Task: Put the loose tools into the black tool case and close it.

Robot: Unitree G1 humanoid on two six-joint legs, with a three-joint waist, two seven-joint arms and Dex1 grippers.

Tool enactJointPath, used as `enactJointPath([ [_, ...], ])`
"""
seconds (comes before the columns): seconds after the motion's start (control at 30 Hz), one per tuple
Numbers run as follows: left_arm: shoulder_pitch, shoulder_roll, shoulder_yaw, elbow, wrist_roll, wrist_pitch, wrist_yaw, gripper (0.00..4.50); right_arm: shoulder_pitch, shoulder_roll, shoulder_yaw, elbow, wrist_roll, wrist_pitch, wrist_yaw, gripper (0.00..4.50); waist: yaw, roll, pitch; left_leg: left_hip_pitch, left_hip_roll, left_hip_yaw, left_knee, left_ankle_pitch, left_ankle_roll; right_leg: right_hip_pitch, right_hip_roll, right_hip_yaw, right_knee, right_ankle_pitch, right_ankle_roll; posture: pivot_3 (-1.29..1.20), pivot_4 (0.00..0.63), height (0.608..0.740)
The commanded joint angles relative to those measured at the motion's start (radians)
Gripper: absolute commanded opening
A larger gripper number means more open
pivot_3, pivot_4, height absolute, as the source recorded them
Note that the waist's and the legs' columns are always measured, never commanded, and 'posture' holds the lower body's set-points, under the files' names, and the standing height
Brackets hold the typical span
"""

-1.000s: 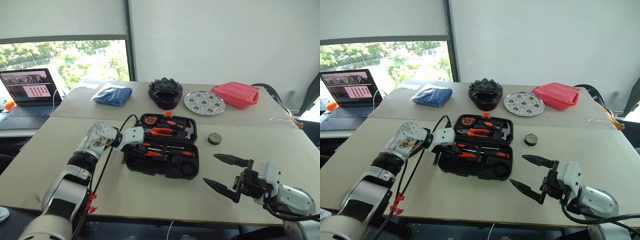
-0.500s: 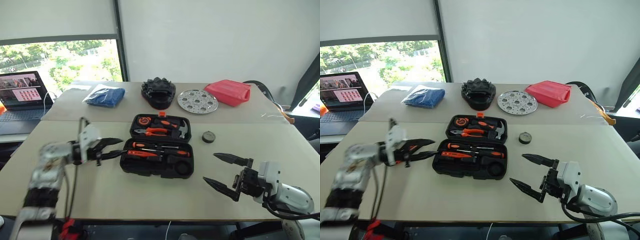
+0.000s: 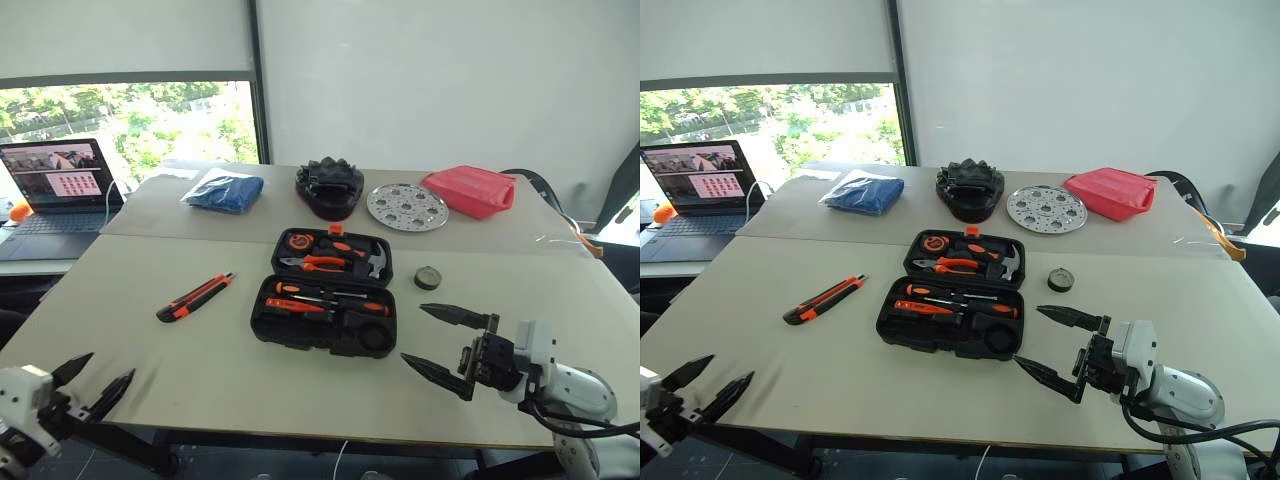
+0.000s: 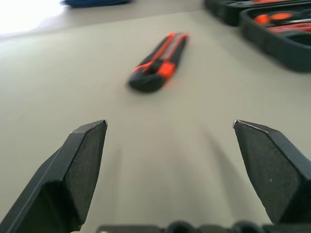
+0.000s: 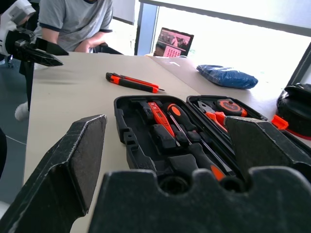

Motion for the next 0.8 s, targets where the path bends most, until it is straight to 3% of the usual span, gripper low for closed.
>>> enactJointPath([
  [0.03, -0.051, 0.03, -0.034, -0.001, -0.015, 0.027, 0.032, 4.46, -0.009, 0.003, -0.006, -0.023, 0.005, -0.02, -0.005, 4.5, 0.001, 0.0, 0.0, 0.0, 0.0, 0.0, 0.0, 0.0, 0.0, 0.0, 0.0, 0.0, 0.0, 0.0, 0.0, 0.0, 0.15, 0.74],
  [0.2, -0.281, 0.189, -0.203, 0.094, 0.023, 0.202, 0.008, 4.46, -0.037, -0.001, 0.003, -0.002, -0.007, -0.019, -0.005, 4.5, 0.002, -0.001, 0.0, 0.0, 0.001, 0.0, 0.0, 0.001, -0.001, 0.0, 0.003, 0.0, 0.0, 0.0, 0.0, 0.0, 0.15, 0.74],
  [0.37, -0.641, 0.304, -0.419, 0.279, 0.116, 0.362, 0.016, 4.46, -0.053, 0.002, 0.014, 0.008, -0.021, -0.02, -0.007, 4.5, -0.006, -0.001, 0.0, -0.001, 0.0, -0.001, 0.0, 0.001, -0.001, -0.001, 0.004, 0.0, 0.0, 0.0, -0.001, 0.0, 0.15, 0.74],
  [0.53, -0.9, 0.332, -0.631, 0.515, 0.254, 0.378, -0.079, 4.46, -0.054, 0.006, 0.013, -0.002, -0.035, -0.022, -0.024, 4.5, -0.02, -0.001, 0.0, -0.003, 0.0, 0.0, -0.002, 0.0, 0.0, -0.004, 0.004, 0.001, 0.0, 0.0, -0.001, 0.0, 0.15, 0.74],
  [0.73, -1.082, 0.293, -0.761, 0.754, 0.375, 0.312, -0.108, 4.46, -0.038, 0.008, 0.011, -0.027, -0.044, -0.022, -0.054, 4.5, -0.021, -0.001, 0.0, -0.008, -0.001, -0.001, -0.002, 0.0, 0.0, -0.008, 0.004, 0.0, 0.001, 0.0, -0.001, 0.0, 0.15, 0.74],
  [0.8, -1.114, 0.28, -0.772, 0.808, 0.391, 0.29, -0.117, 3.68, -0.031, 0.008, 0.01, -0.035, -0.046, -0.021, -0.062, 4.5, -0.017, -0.001, 0.0, -0.008, -0.001, -0.001, -0.001, 0.0, 0.0, -0.008, 0.004, 0.0, 0.001, 0.0, -0.001, 0.0, 0.15, 0.74],
])
